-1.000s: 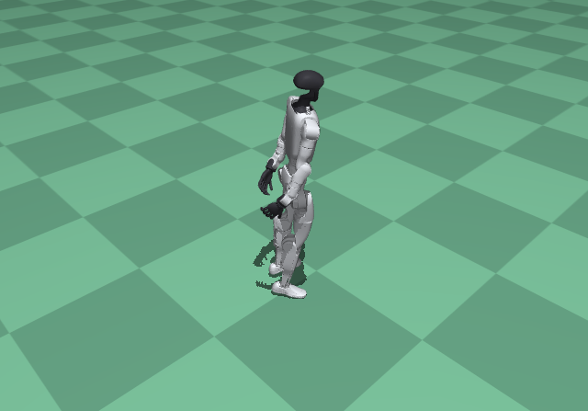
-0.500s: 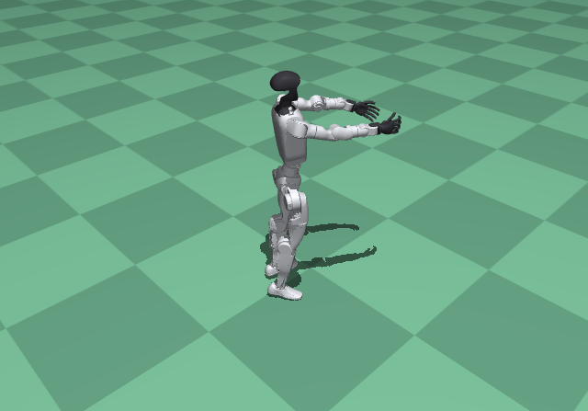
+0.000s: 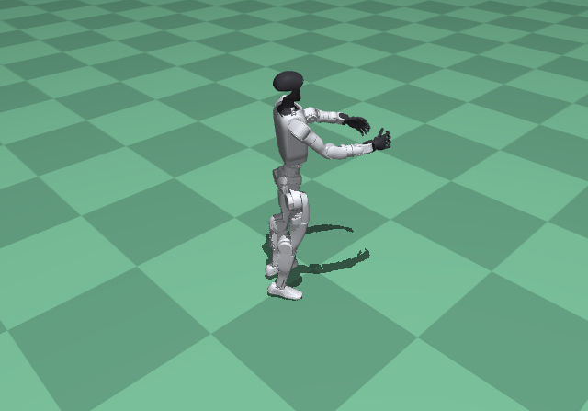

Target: In place motions

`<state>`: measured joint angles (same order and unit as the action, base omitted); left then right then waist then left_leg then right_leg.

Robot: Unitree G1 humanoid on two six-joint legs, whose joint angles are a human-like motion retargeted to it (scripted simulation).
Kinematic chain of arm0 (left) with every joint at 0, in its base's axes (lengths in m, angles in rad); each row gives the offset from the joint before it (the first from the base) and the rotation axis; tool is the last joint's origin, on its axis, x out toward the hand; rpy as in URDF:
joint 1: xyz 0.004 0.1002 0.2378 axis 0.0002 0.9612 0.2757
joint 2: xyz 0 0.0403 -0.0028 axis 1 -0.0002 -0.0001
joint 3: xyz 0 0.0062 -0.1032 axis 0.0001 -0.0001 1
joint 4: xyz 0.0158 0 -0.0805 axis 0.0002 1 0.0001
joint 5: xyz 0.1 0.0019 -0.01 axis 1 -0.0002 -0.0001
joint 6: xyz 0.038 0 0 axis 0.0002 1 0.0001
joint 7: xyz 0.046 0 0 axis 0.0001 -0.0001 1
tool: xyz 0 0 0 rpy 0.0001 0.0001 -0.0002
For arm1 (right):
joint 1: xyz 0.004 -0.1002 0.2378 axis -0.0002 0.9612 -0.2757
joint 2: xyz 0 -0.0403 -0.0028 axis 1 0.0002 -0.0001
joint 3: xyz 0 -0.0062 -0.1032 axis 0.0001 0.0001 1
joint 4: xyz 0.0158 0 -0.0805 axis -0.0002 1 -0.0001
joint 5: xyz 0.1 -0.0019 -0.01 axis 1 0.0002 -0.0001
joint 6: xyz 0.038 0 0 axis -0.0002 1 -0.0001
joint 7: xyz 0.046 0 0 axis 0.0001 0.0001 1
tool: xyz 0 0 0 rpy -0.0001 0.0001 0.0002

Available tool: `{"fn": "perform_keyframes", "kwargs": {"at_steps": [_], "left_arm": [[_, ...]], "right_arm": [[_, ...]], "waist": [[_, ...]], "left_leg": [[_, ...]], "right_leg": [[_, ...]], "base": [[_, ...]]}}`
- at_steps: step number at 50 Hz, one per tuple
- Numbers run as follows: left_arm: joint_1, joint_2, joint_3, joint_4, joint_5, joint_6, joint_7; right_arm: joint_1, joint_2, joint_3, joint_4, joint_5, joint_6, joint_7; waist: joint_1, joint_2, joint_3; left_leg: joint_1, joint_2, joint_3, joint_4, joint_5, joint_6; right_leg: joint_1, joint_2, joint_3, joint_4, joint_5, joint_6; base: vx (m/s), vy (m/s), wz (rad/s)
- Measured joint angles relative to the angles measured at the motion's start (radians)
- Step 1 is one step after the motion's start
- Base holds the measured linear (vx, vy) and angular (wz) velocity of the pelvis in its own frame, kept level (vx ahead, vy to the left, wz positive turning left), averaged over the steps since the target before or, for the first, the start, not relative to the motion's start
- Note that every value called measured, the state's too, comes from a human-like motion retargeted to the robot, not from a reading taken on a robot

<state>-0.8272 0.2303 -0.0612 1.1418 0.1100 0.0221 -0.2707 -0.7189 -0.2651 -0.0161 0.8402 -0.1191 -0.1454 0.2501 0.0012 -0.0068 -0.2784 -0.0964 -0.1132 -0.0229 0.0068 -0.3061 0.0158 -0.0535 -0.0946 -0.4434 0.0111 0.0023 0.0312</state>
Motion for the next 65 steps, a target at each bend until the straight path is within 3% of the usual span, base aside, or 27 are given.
{"fn": "perform_keyframes", "kwargs": {"at_steps": [2, 5, 7, 10, 12, 14, 15, 17, 20, 22, 26, 28, 30, 35, 37, 40, 45, 58, 65], "left_arm": [[0.104, -0.014, -0.001, 0.017, 0.108, -0.034, 0.04], [0.261, -0.067, -0.007, 0.131, 0.166, 0.003, 0.101], [0.354, -0.096, -0.01, 0.268, 0.15, 0.096, 0.048], [0.487, -0.126, 0.017, 0.489, 0.141, 0.322, -0.11], [0.576, -0.137, 0.02, 0.558, 0.141, 0.441, -0.198], [0.693, -0.152, 0.016, 0.558, 0.119, 0.483, -0.201], [0.75, -0.163, 0.039, 0.558, 0.114, 0.476, -0.166], [0.844, -0.192, 0.137, 0.558, 0.106, 0.409, -0.096], [0.973, -0.237, 0.27, 0.558, 0.032, 0.343, -0.101], [1.046, -0.257, 0.332, 0.558, -0.062, 0.365, -0.128], [1.114, -0.279, 0.402, 0.558, -0.241, 0.425, -0.115], [1.106, -0.285, 0.419, 0.558, -0.291, 0.414, -0.085], [1.076, -0.285, 0.426, 0.558, -0.29, 0.384, -0.073], [0.969, -0.254, 0.329, 0.508, -0.202, 0.361, -0.102], [0.909, -0.233, 0.259, 0.476, -0.163, 0.369, -0.108], [0.816, -0.207, 0.165, 0.436, -0.094, 0.379, -0.107], [0.677, -0.167, 0.04, 0.359, 0.016, 0.368, -0.121], [0.562, -0.196, -0.01, 0.244, 0.089, 0.272, -0.119], [0.614, -0.197, -0.033, 0.458, 0.151, 0.303, -0.127]], "right_arm": [[0.144, 0.006, -0.013, -0.013, -0.101, -0.027, 0.014], [0.339, 0.03, -0.025, 0.115, -0.226, 0.014, -0.028], [0.415, 0.049, -0.021, 0.319, -0.282, 0.135, -0.025], [0.448, 0.064, -0.05, 0.726, -0.394, 0.36, 0.061], [0.512, 0.053, -0.055, 0.86, -0.417, 0.493, 0.155], [0.632, 0.052, -0.059, 0.86, -0.408, 0.57, 0.226], [0.692, 0.055, -0.06, 0.86, -0.383, 0.57, 0.235], [0.801, 0.067, -0.097, 0.86, -0.33, 0.477, 0.201], [0.936, 0.081, -0.147, 0.86, -0.254, 0.337, 0.16], [0.996, 0.088, -0.172, 0.86, -0.211, 0.351, 0.111], [1.05, 0.084, -0.174, 0.86, -0.123, 0.497, 0.054], [1.04, 0.08, -0.155, 0.86, -0.078, 0.541, 0.04], [1.009, 0.084, -0.146, 0.86, -0.065, 0.52, 0.035], [0.862, 0.104, -0.101, 0.841, -0.12, 0.388, 0.098], [0.791, 0.111, -0.063, 0.79, -0.158, 0.384, 0.104], [0.668, 0.116, 0.023, 0.728, -0.23, 0.377, 0.07], [0.494, 0.128, 0.108, 0.594, -0.326, 0.346, 0.085], [0.429, 0.155, 0.164, 0.255, -0.233, 0.131, 0.063], [0.503, 0.15, 0.177, 0.496, -0.365, 0.154, 0.006]], "waist": [[0.0, -0.005, 0.021], [-0.002, -0.015, 0.054], [-0.004, -0.018, 0.084], [-0.008, -0.013, 0.126], [-0.007, -0.001, 0.158], [-0.013, 0.009, 0.2], [-0.015, 0.012, 0.219], [-0.025, 0.015, 0.24], [-0.038, 0.016, 0.255], [-0.042, 0.016, 0.259], [-0.04, 0.02, 0.278], [-0.037, 0.022, 0.291], [-0.032, 0.022, 0.296], [-0.02, 0.013, 0.279], [-0.097, 0.017, 0.283], [0.008, 0.011, 0.276], [-0.001, 0.01, 0.249], [0.015, -0.003, 0.207], [0.013, 0.002, 0.194]], "left_leg": [[0.008, -0.003, -0.01, 0.001, 0.001, 0.0], [0.025, -0.006, -0.023, 0.002, 0.003, 0.001], [0.041, -0.007, -0.024, 0.001, 0.003, 0.0], [0.057, -0.003, -0.016, -0.002, 0.001, 0.0], [0.065, 0.002, -0.01, -0.004, -0.002, 0.0], [0.073, 0.006, -0.005, -0.004, -0.002, 0.0], [0.075, 0.007, -0.002, -0.004, -0.002, 0.0], [0.068, 0.009, 0.002, -0.003, -0.001, -0.002], [0.06, 0.008, 0.005, -0.006, -0.001, -0.004], [0.055, 0.01, 0.008, -0.006, -0.001, -0.005], [0.059, 0.017, 0.02, -0.005, -0.003, -0.007], [0.067, 0.019, 0.025, -0.006, -0.004, -0.006], [0.071, 0.02, 0.026, -0.006, -0.004, -0.007], [0.067, 0.022, 0.023, -0.004, 0.0, -0.01], [0.064, 0.011, -0.055, 0.002, 0.012, -0.01], [0.08, 0.033, 0.05, -0.003, -0.003, -0.012], [0.083, 0.031, 0.034, 0.0, -0.003, -0.011], [0.081, 0.027, 0.028, 0.0, -0.007, -0.008], [0.087, 0.023, 0.023, 0.0, -0.013, -0.004]], "right_leg": [[0.015, -0.001, -0.008, -0.001, -0.002, 0.001], [0.04, -0.002, -0.02, -0.003, -0.005, 0.003], [0.056, -0.002, -0.02, -0.004, -0.006, 0.002], [0.067, 0.0, -0.011, -0.004, -0.006, 0.002], [0.07, 0.005, -0.004, -0.003, -0.004, 0.002], [0.075, 0.007, 0.002, -0.003, -0.003, 0.002], [0.077, 0.008, 0.005, -0.002, -0.002, 0.002], [0.072, 0.007, 0.007, -0.003, -0.002, 0.002], [0.063, 0.005, 0.008, -0.005, 0.0, 0.003], [0.056, 0.004, 0.012, -0.004, 0.002, 0.003], [0.051, 0.006, 0.023, -0.001, 0.007, 0.002], [0.055, 0.009, 0.028, 0.0, 0.01, 0.001], [0.056, 0.01, 0.032, 0.001, 0.012, -0.001], [0.055, 0.011, 0.026, 0.001, 0.016, -0.003], [0.086, 0.002, -0.054, -0.021, 0.024, 0.008], [0.061, 0.017, 0.052, 0.007, 0.016, -0.003], [0.063, 0.019, 0.038, 0.007, 0.022, -0.008], [0.065, 0.018, 0.031, 0.007, 0.017, -0.007], [0.076, 0.018, 0.027, 0.004, 0.011, -0.005]], "base": [[0.0, 0.02, 0.26], [0.02, -0.01, 0.16], [0.0, 0.0, 0.0], [0.01, 0.02, -0.15], [0.0, 0.1, -0.25], [0.04, 0.18, -0.21], [0.06, 0.18, -0.14], [0.06, 0.15, -0.08], [0.03, 0.05, -0.02], [0.0, 0.0, 0.0], [-0.04, -0.02, -0.15], [-0.02, -0.01, -0.1], [0.0, 0.0, 0.0], [-0.03, -0.06, 0.26], [-0.05, -0.08, 1.0], [-0.05, -0.06, -1.2], [-0.04, -0.06, -0.03], [0.0, 0.0, 0.0], [0.0, 0.0, 0.0]]}}
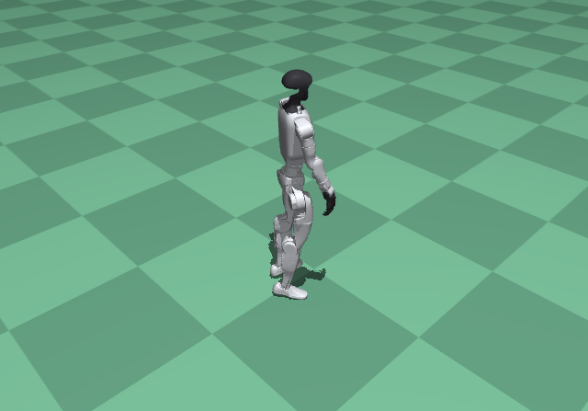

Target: In place motions

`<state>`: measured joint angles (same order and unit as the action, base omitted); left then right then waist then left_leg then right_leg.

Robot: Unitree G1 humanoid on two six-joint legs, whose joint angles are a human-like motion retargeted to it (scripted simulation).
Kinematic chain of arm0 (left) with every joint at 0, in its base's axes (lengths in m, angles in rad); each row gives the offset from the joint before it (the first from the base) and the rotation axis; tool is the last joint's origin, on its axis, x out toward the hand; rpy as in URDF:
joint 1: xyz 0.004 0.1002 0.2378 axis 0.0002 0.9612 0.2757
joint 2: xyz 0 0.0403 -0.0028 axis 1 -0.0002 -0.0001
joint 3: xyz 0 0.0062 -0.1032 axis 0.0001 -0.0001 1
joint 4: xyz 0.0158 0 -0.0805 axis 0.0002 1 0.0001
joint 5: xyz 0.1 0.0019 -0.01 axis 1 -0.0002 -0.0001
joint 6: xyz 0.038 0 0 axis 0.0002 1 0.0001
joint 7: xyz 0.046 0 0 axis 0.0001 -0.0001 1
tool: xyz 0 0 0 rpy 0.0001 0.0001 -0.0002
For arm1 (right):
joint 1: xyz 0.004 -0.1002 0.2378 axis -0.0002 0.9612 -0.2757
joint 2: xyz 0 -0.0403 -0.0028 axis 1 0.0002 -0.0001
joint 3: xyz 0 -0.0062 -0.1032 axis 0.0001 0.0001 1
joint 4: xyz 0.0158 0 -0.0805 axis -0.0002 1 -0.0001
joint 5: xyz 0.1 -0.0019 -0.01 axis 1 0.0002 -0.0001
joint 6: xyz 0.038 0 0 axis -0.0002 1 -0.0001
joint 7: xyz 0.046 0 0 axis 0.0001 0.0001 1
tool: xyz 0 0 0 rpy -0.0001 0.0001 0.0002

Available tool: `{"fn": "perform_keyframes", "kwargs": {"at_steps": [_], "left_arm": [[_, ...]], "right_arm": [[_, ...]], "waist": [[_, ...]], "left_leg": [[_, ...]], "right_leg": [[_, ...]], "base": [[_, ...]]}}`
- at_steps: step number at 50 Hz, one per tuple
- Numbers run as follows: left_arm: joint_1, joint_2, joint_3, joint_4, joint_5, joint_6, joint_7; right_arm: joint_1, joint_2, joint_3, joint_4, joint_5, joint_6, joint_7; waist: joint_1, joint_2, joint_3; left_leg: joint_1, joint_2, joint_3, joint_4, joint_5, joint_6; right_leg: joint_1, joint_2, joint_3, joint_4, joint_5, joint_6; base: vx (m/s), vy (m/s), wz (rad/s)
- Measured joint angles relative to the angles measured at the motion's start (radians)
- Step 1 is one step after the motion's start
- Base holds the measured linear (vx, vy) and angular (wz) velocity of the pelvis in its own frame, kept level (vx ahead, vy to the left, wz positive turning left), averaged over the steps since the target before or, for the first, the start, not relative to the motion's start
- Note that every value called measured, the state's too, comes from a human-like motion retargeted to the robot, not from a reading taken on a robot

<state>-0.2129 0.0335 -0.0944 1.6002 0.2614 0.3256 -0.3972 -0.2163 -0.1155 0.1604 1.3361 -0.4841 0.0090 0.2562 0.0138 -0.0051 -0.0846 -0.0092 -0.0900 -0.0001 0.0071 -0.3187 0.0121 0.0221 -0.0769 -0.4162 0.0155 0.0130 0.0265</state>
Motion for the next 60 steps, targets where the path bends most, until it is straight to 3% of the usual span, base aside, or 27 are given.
{"fn": "perform_keyframes", "kwargs": {"at_steps": [5, 13, 15, 21, 28, 33, 40, 44, 51, 55, 60], "left_arm": [[0.072, 0.012, -0.013, 0.1, 0.086, 0.074, 0.007], [0.245, -0.01, 0.138, 0.082, -0.054, -0.077, 0.247], [0.269, -0.022, 0.193, 0.097, -0.118, -0.085, 0.256], [0.309, -0.037, 0.253, 0.1, -0.259, 0.025, 0.167], [0.244, -0.049, 0.184, 0.082, -0.25, -0.075, 0.295], [0.172, -0.045, 0.111, 0.014, -0.141, -0.046, 0.214], [0.098, -0.058, 0.119, -0.061, -0.01, 0.024, -0.12], [0.086, -0.063, 0.114, -0.06, -0.021, 0.015, -0.127], [0.097, -0.065, 0.106, -0.016, 0.0, 0.009, -0.039], [0.114, -0.057, 0.15, 0.031, 0.003, -0.003, -0.04], [0.143, -0.049, 0.252, 0.084, -0.116, 0.003, 0.011]], "right_arm": [[0.066, -0.015, -0.064, 0.293, -0.034, 0.096, -0.033], [0.31, -0.048, -0.246, 0.364, 0.24, 0.133, -0.024], [0.351, -0.057, -0.284, 0.364, 0.281, 0.138, -0.011], [0.385, -0.077, -0.312, 0.364, 0.318, 0.21, -0.036], [0.282, -0.055, -0.253, 0.351, 0.242, 0.155, -0.035], [0.23, -0.007, -0.178, 0.146, 0.232, 0.085, -0.044], [0.17, 0.046, -0.125, -0.465, 0.477, -0.011, 0.037], [0.078, -0.019, -0.079, -0.858, 0.537, -0.063, -0.087], [-0.162, -0.232, -0.123, -1.42, 0.357, -0.165, -0.401], [-0.282, -0.335, -0.201, -1.661, 0.163, -0.263, -0.713], [-0.376, -0.431, -0.294, -1.833, -0.158, -0.253, -1.242]], "waist": [[0.006, 0.001, 0.0], [-0.006, -0.001, -0.011], [-0.015, 0.002, -0.023], [-0.031, 0.009, -0.043], [-0.029, 0.011, -0.04], [-0.028, 0.009, -0.034], [-0.056, 0.011, -0.077], [-0.063, 0.007, -0.116], [-0.048, -0.013, -0.142], [-0.043, -0.031, -0.152], [-0.031, -0.05, -0.166]], "left_leg": [[0.001, -0.004, -0.003, -0.001, -0.004, 0.002], [-0.025, -0.014, -0.017, -0.002, -0.006, 0.003], [-0.035, -0.016, -0.021, -0.003, -0.005, 0.003], [-0.054, -0.017, -0.025, -0.003, -0.006, 0.002], [-0.05, -0.013, -0.017, -0.002, -0.006, 0.0], [-0.046, -0.013, -0.016, -0.001, -0.004, -0.002], [-0.074, -0.014, -0.022, -0.001, -0.002, -0.006], [-0.091, -0.017, -0.024, -0.001, -0.003, -0.007], [-0.091, -0.026, -0.022, -0.002, -0.006, -0.004], [-0.09, -0.031, -0.024, -0.004, -0.007, -0.003], [-0.086, -0.033, -0.025, -0.007, -0.011, -0.002]], "right_leg": [[0.003, -0.002, -0.003, -0.002, -0.004, 0.002], [-0.012, -0.009, -0.014, -0.007, -0.01, 0.006], [-0.02, -0.011, -0.017, -0.008, -0.012, 0.008], [-0.037, -0.013, -0.018, -0.008, -0.012, 0.008], [-0.041, -0.009, -0.01, -0.006, -0.007, 0.004], [-0.036, -0.007, -0.01, -0.008, -0.005, 0.0], [-0.059, -0.011, -0.015, -0.008, -0.005, 0.001], [-0.077, -0.015, -0.015, -0.007, -0.005, 0.002], [-0.079, -0.023, -0.014, -0.005, -0.007, 0.003], [-0.076, -0.027, -0.018, -0.006, -0.01, 0.004], [-0.074, -0.028, -0.017, -0.007, -0.015, 0.005]], "base": [[0.02, 0.02, 0.02], [0.01, 0.01, 0.01], [0.0, 0.0, 0.0], [0.0, 0.0, 0.0], [0.0, 0.0, 0.0], [0.0, 0.0, 0.0], [0.0, 0.0, 0.0], [0.0, 0.0, 0.0], [0.0, 0.0, 0.0], [0.0, 0.0, 0.0], [0.01, -0.01, 0.01]]}}
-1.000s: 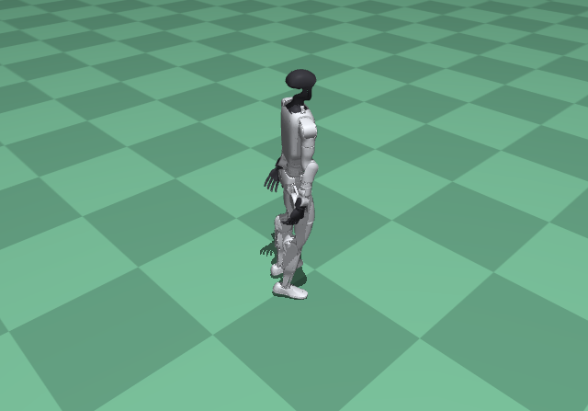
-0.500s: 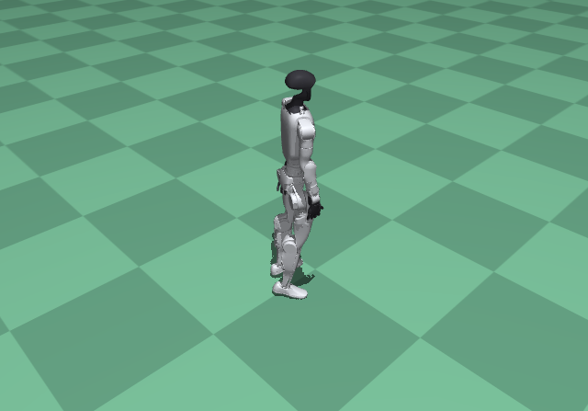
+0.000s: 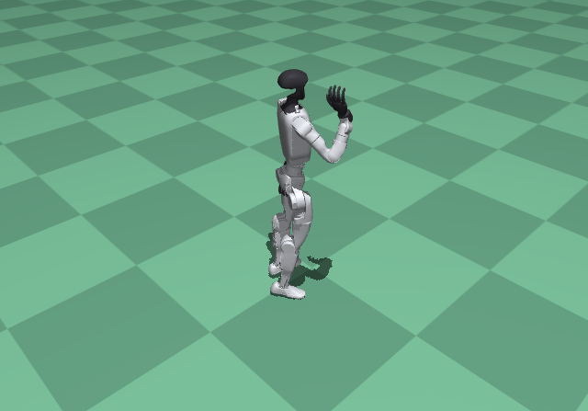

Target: In place motions

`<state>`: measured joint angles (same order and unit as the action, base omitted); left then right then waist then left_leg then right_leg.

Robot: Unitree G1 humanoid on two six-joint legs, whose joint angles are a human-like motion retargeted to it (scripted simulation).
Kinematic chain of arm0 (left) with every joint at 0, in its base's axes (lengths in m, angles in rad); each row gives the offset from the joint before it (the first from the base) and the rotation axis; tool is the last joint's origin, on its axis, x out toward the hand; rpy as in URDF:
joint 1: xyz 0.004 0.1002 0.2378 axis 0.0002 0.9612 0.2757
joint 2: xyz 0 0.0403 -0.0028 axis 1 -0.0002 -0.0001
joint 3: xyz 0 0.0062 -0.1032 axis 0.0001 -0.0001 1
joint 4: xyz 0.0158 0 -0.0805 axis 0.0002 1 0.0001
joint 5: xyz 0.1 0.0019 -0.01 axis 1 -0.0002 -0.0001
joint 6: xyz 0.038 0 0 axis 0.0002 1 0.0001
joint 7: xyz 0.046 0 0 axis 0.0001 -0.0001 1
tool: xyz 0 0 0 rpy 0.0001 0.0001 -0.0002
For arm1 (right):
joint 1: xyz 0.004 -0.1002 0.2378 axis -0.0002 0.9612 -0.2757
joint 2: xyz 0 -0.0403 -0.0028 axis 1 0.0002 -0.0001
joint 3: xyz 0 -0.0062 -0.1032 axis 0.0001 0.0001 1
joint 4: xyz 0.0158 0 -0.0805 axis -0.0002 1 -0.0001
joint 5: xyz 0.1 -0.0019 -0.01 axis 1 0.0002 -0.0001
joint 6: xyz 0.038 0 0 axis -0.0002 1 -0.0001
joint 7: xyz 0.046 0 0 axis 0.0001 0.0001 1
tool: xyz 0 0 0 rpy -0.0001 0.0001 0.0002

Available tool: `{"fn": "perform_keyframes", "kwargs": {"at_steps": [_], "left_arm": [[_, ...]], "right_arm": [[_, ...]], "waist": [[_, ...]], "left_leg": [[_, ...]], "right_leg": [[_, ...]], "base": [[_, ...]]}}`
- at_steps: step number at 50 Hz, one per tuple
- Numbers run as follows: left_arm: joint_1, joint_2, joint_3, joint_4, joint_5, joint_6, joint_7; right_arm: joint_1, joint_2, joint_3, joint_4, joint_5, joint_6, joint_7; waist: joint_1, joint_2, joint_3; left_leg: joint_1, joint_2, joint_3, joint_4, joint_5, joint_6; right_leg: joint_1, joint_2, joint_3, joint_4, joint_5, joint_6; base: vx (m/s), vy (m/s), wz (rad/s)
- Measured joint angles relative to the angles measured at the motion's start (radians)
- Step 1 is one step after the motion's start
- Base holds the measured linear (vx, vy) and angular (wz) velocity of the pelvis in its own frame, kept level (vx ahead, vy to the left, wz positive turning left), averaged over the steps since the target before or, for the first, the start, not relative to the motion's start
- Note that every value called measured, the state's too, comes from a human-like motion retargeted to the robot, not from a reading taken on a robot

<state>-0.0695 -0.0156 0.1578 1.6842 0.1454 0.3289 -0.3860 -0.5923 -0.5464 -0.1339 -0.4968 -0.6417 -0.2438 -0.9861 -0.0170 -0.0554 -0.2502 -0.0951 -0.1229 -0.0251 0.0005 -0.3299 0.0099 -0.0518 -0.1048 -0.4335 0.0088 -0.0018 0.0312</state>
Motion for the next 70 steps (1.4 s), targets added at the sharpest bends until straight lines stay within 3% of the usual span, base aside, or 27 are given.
{"fn": "perform_keyframes", "kwargs": {"at_steps": [2, 5, 8, 10, 12, 16, 17, 18, 20, 23, 26, 28, 30, 32, 37, 40, 42, 47, 48, 49, 50, 53, 58, 62, 65, 68, 70], "left_arm": [[0.013, 0.005, 0.048, 0.007, -0.05, -0.001, 0.008], [0.032, 0.011, 0.097, 0.006, -0.111, -0.001, 0.009], [0.043, 0.027, 0.133, 0.009, -0.16, -0.004, -0.002], [0.048, 0.034, 0.15, 0.01, -0.181, -0.007, 0.002], [0.047, 0.038, 0.165, 0.008, -0.199, -0.005, 0.011], [0.036, 0.04, 0.173, 0.0, -0.205, -0.002, 0.015], [0.034, 0.038, 0.168, -0.004, -0.199, -0.002, 0.015], [0.032, 0.036, 0.16, -0.008, -0.191, -0.004, 0.014], [0.028, 0.034, 0.14, -0.014, -0.166, -0.01, 0.003], [0.026, 0.023, 0.115, -0.018, -0.123, -0.015, -0.006], [0.024, 0.013, 0.095, -0.018, -0.094, -0.019, 0.009], [0.022, 0.008, 0.083, -0.019, -0.08, -0.022, 0.023], [0.019, 0.004, 0.07, -0.018, -0.064, -0.021, 0.022], [0.015, 0.001, 0.057, -0.018, -0.048, -0.017, 0.017], [0.016, 0.001, 0.033, -0.018, -0.03, -0.011, 0.02], [0.015, -0.003, 0.029, -0.019, -0.036, -0.009, 0.013], [0.011, -0.004, 0.03, -0.021, -0.035, -0.007, 0.004], [0.015, -0.002, 0.023, -0.037, -0.031, -0.012, 0.006], [0.016, 0.0, 0.018, -0.037, -0.032, -0.014, 0.007], [0.017, 0.002, 0.014, -0.035, -0.031, -0.014, 0.007], [0.016, 0.005, 0.01, -0.033, -0.03, -0.012, 0.008], [0.008, 0.013, 0.002, -0.025, -0.023, 0.001, 0.002], [0.006, 0.007, -0.01, -0.027, -0.029, 0.001, 0.005], [0.006, -0.002, -0.008, -0.032, -0.021, -0.002, 0.0], [0.007, -0.007, -0.01, -0.031, -0.019, -0.005, 0.004], [0.01, -0.009, -0.01, -0.028, -0.026, -0.009, 0.01], [0.006, -0.01, -0.004, -0.025, -0.035, -0.012, 0.014]], "right_arm": [[-0.028, -0.032, -0.025, -0.01, -0.073, 0.01, -0.122], [-0.06, -0.061, -0.045, 0.025, -0.136, 0.013, -0.164], [-0.106, -0.064, -0.027, 0.141, -0.146, 0.06, -0.116], [-0.139, -0.037, -0.001, 0.233, -0.145, 0.126, -0.003], [-0.176, 0.004, 0.011, 0.317, -0.145, 0.246, 0.335], [-0.188, 0.051, -0.01, 0.373, -0.106, 0.492, 1.325], [-0.178, 0.059, -0.017, 0.374, -0.094, 0.53, 1.469], [-0.164, 0.069, -0.02, 0.375, -0.073, 0.545, 1.494], [-0.12, 0.065, -0.02, 0.34, 0.027, 0.509, 1.328], [-0.032, 0.043, -0.024, 0.268, 0.049, 0.294, 0.814], [0.067, 0.022, -0.042, 0.201, -0.099, 0.093, 0.219], [0.134, 0.007, -0.053, 0.162, -0.232, 0.04, -0.138], [0.207, 0.008, -0.052, 0.139, -0.318, 0.023, -0.393], [0.281, 0.034, -0.029, 0.16, -0.324, 0.01, -0.421], [0.442, 0.122, 0.051, 0.384, -0.294, -0.05, -0.266], [0.481, 0.173, 0.092, 0.558, -0.324, 0.013, -0.233], [0.493, 0.218, 0.1, 0.621, -0.284, 0.145, 0.104], [0.48, 0.268, 0.058, 0.619, -0.143, 0.448, 1.732], [0.475, 0.275, 0.058, 0.624, -0.158, 0.513, 1.877], [0.471, 0.276, 0.063, 0.615, -0.138, 0.525, 1.904], [0.469, 0.274, 0.071, 0.6, -0.099, 0.51, 1.87], [0.458, 0.24, 0.097, 0.527, -0.114, 0.392, 1.521], [0.383, 0.196, 0.152, 0.409, -0.118, 0.296, 0.802], [0.257, 0.153, 0.196, 0.328, -0.143, 0.027, 0.177], [0.136, 0.111, 0.206, 0.309, -0.25, -0.05, -0.164], [0.03, 0.092, 0.22, 0.337, -0.298, -0.046, -0.224], [-0.039, 0.11, 0.238, 0.398, -0.309, -0.01, -0.083]], "waist": [[-0.01, -0.002, -0.004], [-0.084, 0.002, -0.013], [-0.141, -0.001, -0.022], [-0.146, -0.004, -0.024], [-0.146, -0.004, -0.024], [-0.037, -0.012, 0.0], [-0.003, -0.015, 0.007], [-0.003, -0.015, 0.01], [0.004, -0.017, 0.017], [0.011, -0.013, 0.022], [0.002, -0.008, 0.019], [-0.008, -0.002, 0.018], [-0.007, 0.001, 0.019], [-0.008, 0.003, 0.019], [-0.018, 0.008, 0.01], [-0.025, 0.016, 0.012], [-0.026, 0.024, 0.015], [-0.039, 0.034, 0.012], [-0.038, 0.034, 0.011], [-0.038, 0.034, 0.011], [-0.038, 0.033, 0.011], [-0.032, 0.029, 0.019], [-0.018, 0.027, 0.028], [-0.007, 0.025, 0.022], [0.014, 0.017, 0.018], [0.038, 0.007, 0.02], [0.051, 0.002, 0.025]], "left_leg": [[0.005, -0.001, -0.012, -0.003, -0.002, 0.001], [0.016, -0.011, -0.089, -0.011, -0.002, -0.001], [0.027, -0.013, -0.144, -0.022, -0.003, -0.011], [0.029, -0.012, -0.149, -0.023, -0.002, -0.014], [0.03, -0.011, -0.15, -0.021, -0.003, -0.015], [0.023, 0.0, -0.052, -0.002, -0.005, -0.004], [0.02, 0.005, -0.023, 0.004, -0.006, -0.003], [0.022, 0.004, -0.027, 0.003, -0.006, -0.003], [0.02, 0.003, -0.025, 0.004, -0.004, -0.002], [0.012, 0.007, -0.017, 0.009, -0.003, -0.007], [0.001, 0.011, -0.016, 0.013, -0.002, -0.012], [0.001, 0.011, -0.02, 0.01, -0.003, -0.011], [0.0, 0.011, -0.015, 0.008, -0.003, -0.01], [0.002, 0.01, -0.015, 0.006, -0.004, -0.008], [0.0, 0.01, -0.015, 0.006, -0.005, -0.008], [0.005, 0.013, -0.012, 0.006, -0.007, -0.007], [0.006, 0.016, -0.009, 0.006, -0.008, -0.006], [-0.003, 0.02, -0.009, 0.008, -0.008, -0.007], [-0.005, 0.02, -0.008, 0.008, -0.008, -0.008], [-0.006, 0.02, -0.008, 0.007, -0.007, -0.008], [-0.006, 0.019, -0.007, 0.007, -0.007, -0.009], [-0.005, 0.016, -0.008, 0.008, -0.005, -0.008], [-0.004, 0.013, -0.016, 0.009, -0.001, -0.008], [-0.01, 0.008, -0.03, 0.009, 0.003, -0.009], [-0.01, 0.002, -0.037, 0.009, 0.004, -0.009], [-0.004, -0.001, -0.038, 0.007, 0.005, -0.009], [0.001, -0.003, -0.04, 0.006, 0.005, -0.009]], "right_leg": [[0.004, 0.0, -0.011, 0.0, -0.003, 0.001], [0.019, -0.01, -0.086, 0.001, -0.014, 0.008], [0.029, -0.023, -0.139, 0.002, -0.022, 0.014], [0.032, -0.025, -0.144, 0.003, -0.023, 0.015], [0.035, -0.024, -0.145, 0.002, -0.023, 0.015], [0.03, 0.0, -0.047, 0.001, -0.011, 0.004], [0.028, 0.005, -0.018, 0.001, -0.008, 0.001], [0.031, 0.005, -0.024, 0.001, -0.008, 0.001], [0.033, 0.006, -0.023, -0.001, -0.008, 0.001], [0.032, 0.005, -0.018, -0.002, -0.007, 0.001], [0.027, 0.004, -0.018, -0.003, -0.007, 0.002], [0.024, 0.004, -0.023, -0.003, -0.007, 0.002], [0.021, 0.006, -0.018, -0.003, -0.006, 0.002], [0.02, 0.007, -0.017, -0.003, -0.006, 0.002], [0.018, 0.008, -0.017, -0.004, -0.007, 0.002], [0.02, 0.011, -0.013, -0.004, -0.006, 0.001], [0.018, 0.014, -0.01, -0.003, -0.005, 0.001], [0.011, 0.016, -0.012, -0.004, -0.004, 0.001], [0.01, 0.015, -0.013, -0.004, -0.003, 0.002], [0.01, 0.015, -0.015, -0.005, -0.003, 0.002], [0.01, 0.014, -0.017, -0.006, -0.002, 0.002], [0.015, 0.011, -0.026, -0.009, -0.001, 0.002], [0.025, 0.008, -0.039, -0.01, -0.001, 0.004], [0.028, 0.006, -0.049, -0.011, -0.004, 0.005], [0.03, 0.002, -0.052, -0.011, -0.005, 0.005], [0.035, -0.001, -0.053, -0.01, -0.006, 0.006], [0.039, -0.003, -0.056, -0.01, -0.006, 0.006]], "base": [[0.03, -0.04, 0.45], [0.01, -0.03, 1.21], [-0.01, -0.04, 0.91], [0.0, -0.02, 0.16], [0.0, 0.0, 0.0], [0.0, -0.01, -1.18], [0.0, 0.01, -1.18], [0.0, 0.01, -0.37], [0.0, 0.0, 0.0], [0.0, 0.0, 0.0], [0.0, 0.0, 0.0], [0.0, 0.0, 0.0], [0.0, 0.0, 0.0], [0.0, 0.0, 0.0], [0.0, 0.0, 0.0], [0.0, 0.0, 0.0], [0.0, 0.0, 0.0], [0.0, 0.0, 0.0], [0.0, 0.0, 0.0], [0.0, 0.0, 0.0], [0.0, 0.0, 0.0], [0.0, 0.0, 0.0], [0.0, 0.0, 0.0], [-0.03, 0.03, 0.22], [-0.01, 0.01, 0.07], [0.0, 0.0, 0.0], [-0.02, -0.01, 0.12]]}}
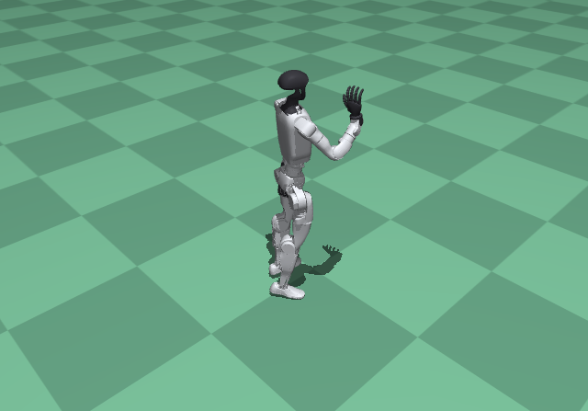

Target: In place motions

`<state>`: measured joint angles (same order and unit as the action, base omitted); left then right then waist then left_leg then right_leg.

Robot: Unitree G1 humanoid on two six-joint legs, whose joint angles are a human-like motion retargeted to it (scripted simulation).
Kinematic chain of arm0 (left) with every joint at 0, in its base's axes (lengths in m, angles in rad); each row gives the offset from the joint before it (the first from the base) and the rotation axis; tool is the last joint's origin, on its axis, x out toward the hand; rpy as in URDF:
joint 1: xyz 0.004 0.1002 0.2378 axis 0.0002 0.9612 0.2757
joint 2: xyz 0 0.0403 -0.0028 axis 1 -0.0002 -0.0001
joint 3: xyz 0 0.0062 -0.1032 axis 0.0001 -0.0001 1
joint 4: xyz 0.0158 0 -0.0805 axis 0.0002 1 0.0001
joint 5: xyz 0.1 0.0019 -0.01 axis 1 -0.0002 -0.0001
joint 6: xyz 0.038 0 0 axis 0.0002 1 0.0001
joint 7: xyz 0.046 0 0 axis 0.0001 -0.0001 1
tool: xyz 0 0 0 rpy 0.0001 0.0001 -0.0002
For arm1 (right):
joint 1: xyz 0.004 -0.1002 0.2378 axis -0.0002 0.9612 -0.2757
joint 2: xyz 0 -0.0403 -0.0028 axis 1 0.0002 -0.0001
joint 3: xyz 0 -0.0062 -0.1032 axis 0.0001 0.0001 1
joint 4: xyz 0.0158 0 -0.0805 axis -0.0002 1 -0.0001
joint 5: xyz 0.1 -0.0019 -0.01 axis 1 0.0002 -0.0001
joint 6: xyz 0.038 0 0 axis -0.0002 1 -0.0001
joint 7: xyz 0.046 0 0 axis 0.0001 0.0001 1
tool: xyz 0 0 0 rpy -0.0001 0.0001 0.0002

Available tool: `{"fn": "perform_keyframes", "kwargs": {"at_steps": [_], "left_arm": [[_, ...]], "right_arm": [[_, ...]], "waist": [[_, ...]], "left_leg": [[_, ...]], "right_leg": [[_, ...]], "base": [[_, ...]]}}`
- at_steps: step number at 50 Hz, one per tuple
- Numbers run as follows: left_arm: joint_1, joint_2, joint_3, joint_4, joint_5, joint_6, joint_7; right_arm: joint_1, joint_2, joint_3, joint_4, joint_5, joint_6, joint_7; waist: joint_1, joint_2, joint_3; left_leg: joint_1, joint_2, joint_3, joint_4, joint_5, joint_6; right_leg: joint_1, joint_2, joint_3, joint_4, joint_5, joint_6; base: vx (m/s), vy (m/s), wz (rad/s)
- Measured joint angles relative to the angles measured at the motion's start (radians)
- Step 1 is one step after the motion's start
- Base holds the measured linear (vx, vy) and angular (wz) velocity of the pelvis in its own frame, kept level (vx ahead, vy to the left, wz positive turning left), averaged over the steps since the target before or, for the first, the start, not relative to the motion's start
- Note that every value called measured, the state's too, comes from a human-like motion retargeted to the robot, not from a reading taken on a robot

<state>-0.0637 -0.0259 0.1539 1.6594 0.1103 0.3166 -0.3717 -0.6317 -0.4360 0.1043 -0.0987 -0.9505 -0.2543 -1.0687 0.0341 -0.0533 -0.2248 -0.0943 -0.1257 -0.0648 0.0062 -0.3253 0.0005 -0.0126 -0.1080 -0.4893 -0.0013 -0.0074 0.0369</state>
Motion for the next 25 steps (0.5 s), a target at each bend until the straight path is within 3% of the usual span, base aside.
{"fn": "perform_keyframes", "kwargs": {"at_steps": [2, 5, 7, 8, 10, 13, 15, 18, 20, 25], "left_arm": [[-0.004, 0.002, 0.007, 0.002, -0.011, -0.005, 0.002], [-0.007, 0.008, 0.016, 0.006, -0.026, -0.026, 0.001], [-0.005, 0.012, 0.017, 0.008, -0.043, -0.057, 0.009], [-0.001, 0.012, 0.019, 0.007, -0.051, -0.067, 0.017], [0.004, 0.013, 0.027, 0.007, -0.067, -0.085, 0.03], [0.014, 0.011, 0.045, 0.011, -0.093, -0.111, 0.033], [0.023, 0.008, 0.059, 0.015, -0.118, -0.13, 0.039], [0.04, 0.001, 0.081, 0.014, -0.163, -0.159, 0.052], [0.05, -0.004, 0.094, 0.012, -0.189, -0.174, 0.058], [0.063, -0.009, 0.099, 0.011, -0.203, -0.165, 0.047]], "right_arm": [[-0.048, 0.036, 0.004, 0.059, 0.027, 0.135, 0.375], [-0.076, 0.067, -0.019, 0.089, 0.044, 0.352, 1.177], [-0.059, 0.083, -0.031, 0.082, 0.076, 0.473, 1.485], [-0.047, 0.088, -0.036, 0.074, 0.11, 0.478, 1.478], [-0.01, 0.076, -0.04, 0.031, 0.183, 0.428, 1.279], [0.063, 0.046, -0.069, -0.061, 0.134, 0.309, 0.822], [0.12, 0.022, -0.095, -0.114, 0.068, 0.26, 0.476], [0.199, -0.021, -0.153, -0.196, -0.002, 0.211, 0.08], [0.249, -0.038, -0.188, -0.237, -0.006, 0.179, -0.086], [0.351, -0.051, -0.29, -0.25, 0.032, 0.128, -0.139]], "waist": [[-0.008, -0.002, 0.004], [-0.01, -0.008, 0.009], [0.0, -0.012, 0.011], [0.001, -0.012, 0.012], [-0.007, -0.012, 0.012], [-0.045, -0.005, 0.015], [-0.078, 0.001, 0.014], [-0.118, 0.011, 0.013], [-0.134, 0.018, 0.013], [-0.144, 0.037, 0.014]], "left_leg": [[0.009, -0.006, -0.019, -0.005, 0.001, 0.002], [0.009, -0.008, -0.033, -0.005, 0.004, -0.001], [0.004, -0.005, -0.026, -0.002, 0.007, -0.004], [0.003, -0.005, -0.025, -0.001, 0.008, -0.006], [0.001, -0.005, -0.03, -0.001, 0.009, -0.007], [0.006, -0.007, -0.054, -0.005, 0.009, -0.009], [0.011, -0.009, -0.073, -0.009, 0.008, -0.008], [0.013, -0.004, -0.083, -0.011, 0.004, -0.01], [0.01, 0.003, -0.074, -0.007, -0.001, -0.014], [0.005, 0.019, -0.021, 0.0, -0.011, -0.01]], "right_leg": [[0.008, -0.002, -0.02, 0.0, -0.002, 0.002], [0.018, -0.004, -0.039, -0.001, -0.005, 0.004], [0.021, -0.003, -0.036, -0.002, -0.005, 0.004], [0.022, -0.002, -0.037, -0.002, -0.006, 0.005], [0.024, -0.001, -0.044, -0.003, -0.007, 0.006], [0.03, -0.003, -0.07, -0.004, -0.011, 0.008], [0.031, -0.003, -0.088, -0.004, -0.013, 0.009], [0.026, -0.005, -0.093, -0.002, -0.013, 0.011], [0.018, -0.006, -0.08, 0.0, -0.011, 0.01], [-0.003, 0.004, -0.03, 0.001, 0.0, 0.004]], "base": [[-0.04, -0.01, 0.45], [-0.02, 0.0, 0.33], [0.0, 0.0, 0.0], [0.0, 0.0, 0.0], [0.02, 0.01, 0.24], [0.04, 0.03, 0.4], [0.04, 0.01, 0.37], [0.01, 0.0, 0.07], [0.02, 0.0, -0.38], [0.02, -0.01, -0.72]]}}
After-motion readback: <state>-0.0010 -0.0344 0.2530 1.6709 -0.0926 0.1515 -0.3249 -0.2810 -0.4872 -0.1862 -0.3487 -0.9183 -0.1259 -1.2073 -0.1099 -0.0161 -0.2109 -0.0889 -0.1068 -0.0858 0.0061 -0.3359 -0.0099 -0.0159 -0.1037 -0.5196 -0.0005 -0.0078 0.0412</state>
